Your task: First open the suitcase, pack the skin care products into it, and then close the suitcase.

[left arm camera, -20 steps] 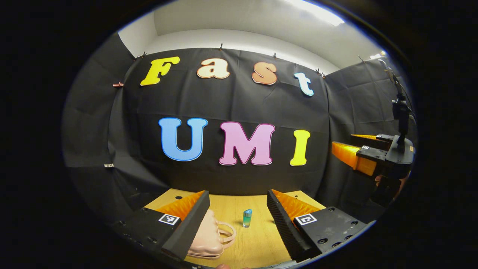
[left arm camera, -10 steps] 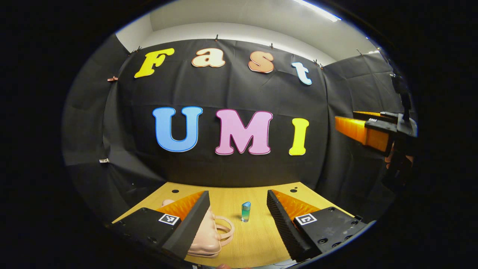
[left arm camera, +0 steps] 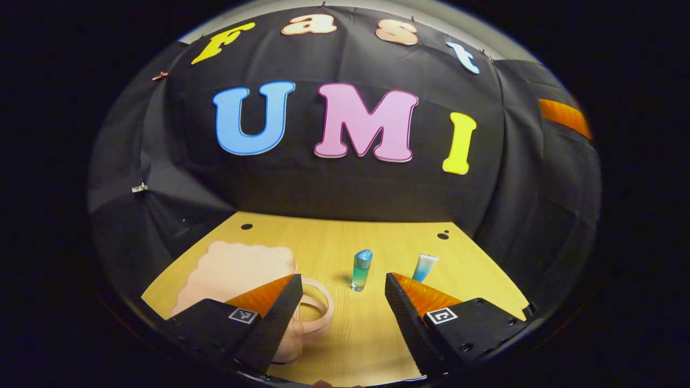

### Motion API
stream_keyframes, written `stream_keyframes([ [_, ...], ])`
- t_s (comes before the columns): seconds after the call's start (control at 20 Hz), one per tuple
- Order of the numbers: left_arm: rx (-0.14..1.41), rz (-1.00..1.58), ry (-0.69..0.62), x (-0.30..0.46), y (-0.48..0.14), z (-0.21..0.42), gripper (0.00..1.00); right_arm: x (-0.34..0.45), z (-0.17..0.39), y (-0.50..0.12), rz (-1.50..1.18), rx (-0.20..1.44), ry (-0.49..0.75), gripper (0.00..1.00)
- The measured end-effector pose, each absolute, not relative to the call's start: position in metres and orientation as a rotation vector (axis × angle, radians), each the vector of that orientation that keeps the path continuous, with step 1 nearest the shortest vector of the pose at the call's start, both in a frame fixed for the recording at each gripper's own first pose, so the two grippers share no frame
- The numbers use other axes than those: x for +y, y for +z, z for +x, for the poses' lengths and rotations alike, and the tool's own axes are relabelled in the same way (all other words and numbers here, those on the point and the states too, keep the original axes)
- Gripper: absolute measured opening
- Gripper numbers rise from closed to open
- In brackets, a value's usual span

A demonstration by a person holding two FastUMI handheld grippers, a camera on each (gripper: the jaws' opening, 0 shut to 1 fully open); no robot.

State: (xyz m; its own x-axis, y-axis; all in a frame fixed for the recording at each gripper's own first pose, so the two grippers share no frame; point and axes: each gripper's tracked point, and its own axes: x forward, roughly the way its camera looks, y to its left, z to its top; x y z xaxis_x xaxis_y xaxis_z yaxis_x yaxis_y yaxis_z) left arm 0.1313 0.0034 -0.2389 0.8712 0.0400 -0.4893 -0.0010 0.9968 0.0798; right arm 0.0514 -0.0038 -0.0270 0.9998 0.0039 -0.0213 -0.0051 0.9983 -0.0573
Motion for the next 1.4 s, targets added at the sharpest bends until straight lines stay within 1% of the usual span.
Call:
stream_keyframes([
  [0.15,0.619,0.091,0.075,0.007,-0.286,0.157,0.98,-0.017,0.079,-0.043,-0.044,0.034,0.007,0.96],
  [0.35,0.749,0.021,0.160,0.020,-0.336,0.176,0.98,-0.027,0.111,-0.070,-0.049,0.066,0.023,0.95],
  [0.5,0.824,0.037,0.223,0.036,-0.370,0.185,0.98,-0.021,0.127,-0.089,-0.051,0.087,0.063,0.96],
  [0.55,0.816,0.074,0.233,0.038,-0.371,0.188,0.98,-0.019,0.133,-0.095,-0.054,0.097,0.080,0.96],
  [0.6,0.819,0.101,0.226,0.039,-0.375,0.196,0.94,-0.017,0.139,-0.098,-0.060,0.100,0.093,0.96],
  [0.65,0.837,0.121,0.213,0.036,-0.381,0.199,0.91,-0.016,0.145,-0.099,-0.064,0.096,0.106,0.96],
  [0.7,0.866,0.135,0.207,0.034,-0.389,0.197,0.93,-0.013,0.151,-0.100,-0.065,0.093,0.122,0.96],
  [0.75,0.903,0.125,0.203,0.035,-0.401,0.196,0.90,-0.010,0.158,-0.101,-0.064,0.090,0.140,0.96],
  [0.8,0.925,0.110,0.233,0.039,-0.405,0.191,0.79,-0.007,0.163,-0.102,-0.064,0.087,0.154,0.96],
  [0.85,0.929,0.092,0.265,0.049,-0.408,0.191,0.43,-0.006,0.169,-0.102,-0.062,0.083,0.165,0.96],
  [0.95,0.945,0.067,0.247,0.047,-0.411,0.191,0.18,-0.005,0.174,-0.107,-0.054,0.083,0.182,0.96],
  [1.05,0.959,0.124,0.212,0.047,-0.403,0.191,0.12,-0.004,0.176,-0.111,-0.054,0.087,0.196,0.96],
  [1.2,0.956,0.165,0.198,0.041,-0.386,0.197,0.11,-0.005,0.178,-0.115,-0.048,0.093,0.202,0.96],
  [1.3,0.949,0.143,0.200,0.041,-0.368,0.198,0.11,-0.004,0.178,-0.107,-0.034,0.072,0.206,0.95],
  [1.4,0.928,0.104,0.172,0.042,-0.345,0.198,0.11,-0.004,0.175,-0.099,-0.050,0.048,0.201,0.95],
])
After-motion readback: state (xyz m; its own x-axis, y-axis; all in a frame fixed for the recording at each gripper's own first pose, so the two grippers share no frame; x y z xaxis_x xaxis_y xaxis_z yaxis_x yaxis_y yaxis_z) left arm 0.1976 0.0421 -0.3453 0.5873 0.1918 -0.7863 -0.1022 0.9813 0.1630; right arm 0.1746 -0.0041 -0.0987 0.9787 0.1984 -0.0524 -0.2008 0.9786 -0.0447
